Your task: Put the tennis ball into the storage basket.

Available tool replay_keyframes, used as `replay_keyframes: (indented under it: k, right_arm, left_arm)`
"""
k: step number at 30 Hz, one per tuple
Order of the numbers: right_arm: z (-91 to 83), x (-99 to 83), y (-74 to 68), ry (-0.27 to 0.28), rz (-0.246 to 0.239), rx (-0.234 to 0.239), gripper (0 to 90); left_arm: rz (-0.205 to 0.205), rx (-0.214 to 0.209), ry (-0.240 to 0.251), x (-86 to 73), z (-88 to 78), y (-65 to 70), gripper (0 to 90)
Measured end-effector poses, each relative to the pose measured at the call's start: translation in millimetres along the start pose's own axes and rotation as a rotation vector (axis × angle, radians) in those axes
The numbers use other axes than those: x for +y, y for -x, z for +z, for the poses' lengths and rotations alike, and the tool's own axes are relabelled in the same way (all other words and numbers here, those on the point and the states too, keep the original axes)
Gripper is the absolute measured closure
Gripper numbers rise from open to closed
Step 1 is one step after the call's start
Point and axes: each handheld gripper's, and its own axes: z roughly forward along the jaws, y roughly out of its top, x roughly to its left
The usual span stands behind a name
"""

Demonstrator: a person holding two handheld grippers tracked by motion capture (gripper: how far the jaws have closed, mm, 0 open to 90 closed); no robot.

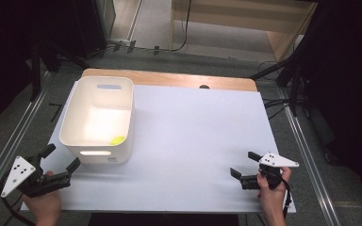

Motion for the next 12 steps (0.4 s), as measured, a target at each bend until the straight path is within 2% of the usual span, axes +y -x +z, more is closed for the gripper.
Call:
replay_keyframes:
  k: [5, 8, 12]
  right_arm:
    - [-10.5, -8.5, 7.6, -0.004, 0.02, -0.048, 0.0]
    - [-12.0, -11.1, 10.6, 0.002, 0.044, -0.048, 0.0]
    - [-8.2, -12.3, 10.1, -0.003, 0.052, -0.044, 0.0]
  left_arm:
    - [-0.001, 0.0, 0.001, 0.0, 1.0, 0.2, 2.8]
    - [0.0, -0.002, 0.001, 0.1, 0.9, 0.1, 2.8]
    - [-0.005, -0.005, 0.006, 0.3, 0.7, -0.3, 2.8]
